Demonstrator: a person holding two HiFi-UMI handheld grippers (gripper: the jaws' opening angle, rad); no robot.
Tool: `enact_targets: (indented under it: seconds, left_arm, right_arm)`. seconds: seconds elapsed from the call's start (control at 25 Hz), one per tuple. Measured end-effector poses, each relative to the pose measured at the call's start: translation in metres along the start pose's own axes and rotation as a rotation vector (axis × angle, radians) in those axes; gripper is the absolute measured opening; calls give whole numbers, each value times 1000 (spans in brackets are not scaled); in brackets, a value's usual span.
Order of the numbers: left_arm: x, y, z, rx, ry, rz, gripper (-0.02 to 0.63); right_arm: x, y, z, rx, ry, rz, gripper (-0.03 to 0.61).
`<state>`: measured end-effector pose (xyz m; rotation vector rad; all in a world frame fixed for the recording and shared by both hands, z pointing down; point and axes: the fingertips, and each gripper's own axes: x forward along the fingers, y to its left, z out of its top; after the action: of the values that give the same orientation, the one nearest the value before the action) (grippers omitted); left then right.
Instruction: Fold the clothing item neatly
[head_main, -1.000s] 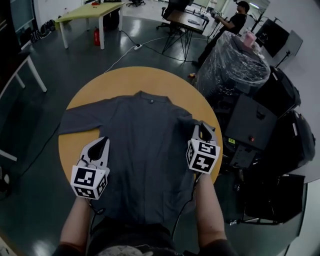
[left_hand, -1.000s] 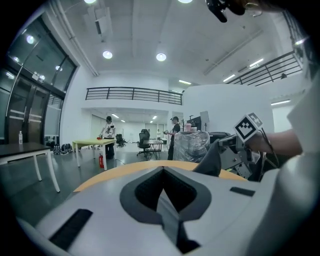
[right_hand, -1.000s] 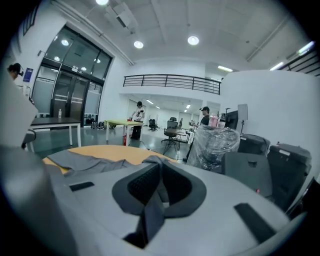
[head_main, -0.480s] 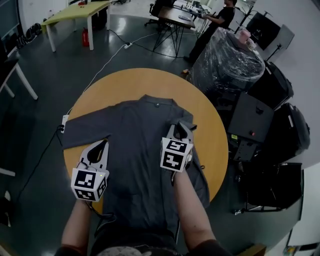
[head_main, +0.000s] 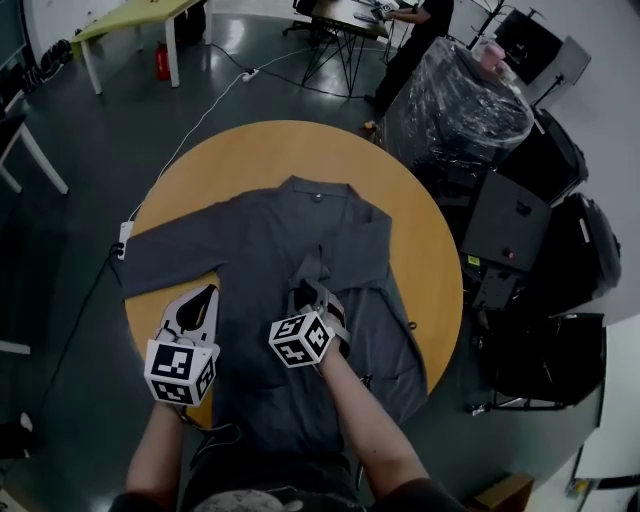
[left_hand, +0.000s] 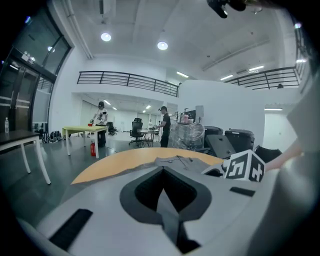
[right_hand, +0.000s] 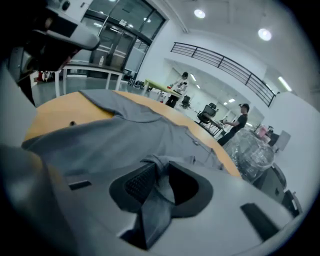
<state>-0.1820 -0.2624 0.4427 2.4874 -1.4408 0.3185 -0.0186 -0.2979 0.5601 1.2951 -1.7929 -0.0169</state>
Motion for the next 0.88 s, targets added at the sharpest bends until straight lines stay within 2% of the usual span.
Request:
enact_targets:
  seconds: [0.16,0.28,0.44,0.52,0.64,0.76,0.88]
  left_arm:
    - [1,-3,-9,-6,16,1,8]
    - [4,-5,-12,-8,26,1,8]
    - [8,-8,-11,-11,29,-2,8]
    - [9,-9,-11,-15,26,-4,8]
    - [9,-9,-12,-27,26,-4,8]
    - [12,-7,-13,-32,28,-9,8]
    - [19,-3,-15,-30,36,-10,8]
  right_arm:
    - [-5,23,-6,0,-21,85,76]
    - [-21,30,0,4,-78,126,91]
    - [-46,15,18,44,-178,128,106]
    - [-48,-9,18,148,-190,101,105]
    - [-30,-51,7,367,-139,86,104]
    - [-2,-79,0,564,-61,127,121]
    - [24,-81,2,642,0,172,144]
